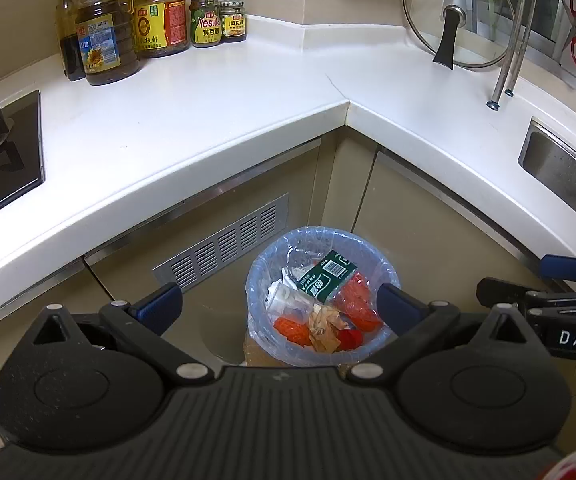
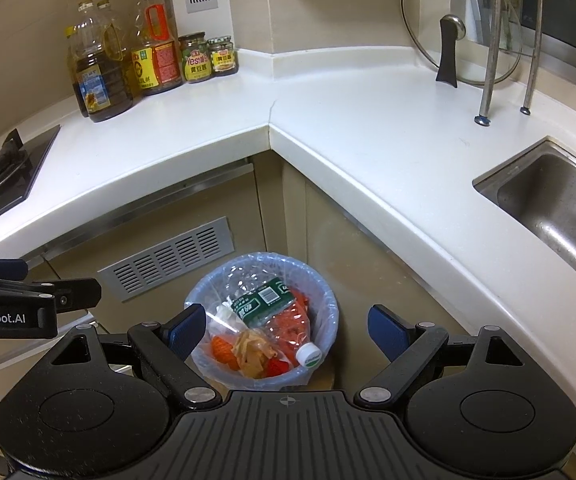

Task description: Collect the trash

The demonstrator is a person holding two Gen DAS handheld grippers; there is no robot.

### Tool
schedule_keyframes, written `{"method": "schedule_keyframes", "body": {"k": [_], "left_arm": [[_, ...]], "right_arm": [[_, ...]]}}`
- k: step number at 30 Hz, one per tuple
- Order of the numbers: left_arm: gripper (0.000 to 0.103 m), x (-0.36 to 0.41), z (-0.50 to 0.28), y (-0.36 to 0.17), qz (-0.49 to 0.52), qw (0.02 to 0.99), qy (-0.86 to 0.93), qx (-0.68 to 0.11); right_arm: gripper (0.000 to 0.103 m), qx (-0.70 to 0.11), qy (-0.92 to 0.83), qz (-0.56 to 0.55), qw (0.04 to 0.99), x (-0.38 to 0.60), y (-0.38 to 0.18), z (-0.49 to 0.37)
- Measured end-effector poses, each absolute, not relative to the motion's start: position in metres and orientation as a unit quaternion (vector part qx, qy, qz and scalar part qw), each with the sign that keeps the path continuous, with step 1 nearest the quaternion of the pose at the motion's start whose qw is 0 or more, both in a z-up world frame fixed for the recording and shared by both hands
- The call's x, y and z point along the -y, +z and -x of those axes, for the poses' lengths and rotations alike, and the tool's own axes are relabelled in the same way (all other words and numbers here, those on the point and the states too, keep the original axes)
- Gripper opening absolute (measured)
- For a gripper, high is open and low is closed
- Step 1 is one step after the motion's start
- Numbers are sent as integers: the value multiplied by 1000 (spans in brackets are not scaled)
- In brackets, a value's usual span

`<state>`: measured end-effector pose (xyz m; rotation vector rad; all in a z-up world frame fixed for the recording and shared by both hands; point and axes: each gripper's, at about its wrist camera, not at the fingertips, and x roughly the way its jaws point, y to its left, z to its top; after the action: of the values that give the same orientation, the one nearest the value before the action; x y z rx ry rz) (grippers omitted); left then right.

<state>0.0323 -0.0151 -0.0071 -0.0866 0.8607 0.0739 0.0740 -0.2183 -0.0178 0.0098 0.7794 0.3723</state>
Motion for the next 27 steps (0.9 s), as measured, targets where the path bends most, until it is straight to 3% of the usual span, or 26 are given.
{"method": "schedule_keyframes", "body": {"k": [27], "left_arm": [[103,13,-34,-11,42,906,36,-419]], "right_arm": [[88,-381,180,-4,907,214,-21,-76]]}}
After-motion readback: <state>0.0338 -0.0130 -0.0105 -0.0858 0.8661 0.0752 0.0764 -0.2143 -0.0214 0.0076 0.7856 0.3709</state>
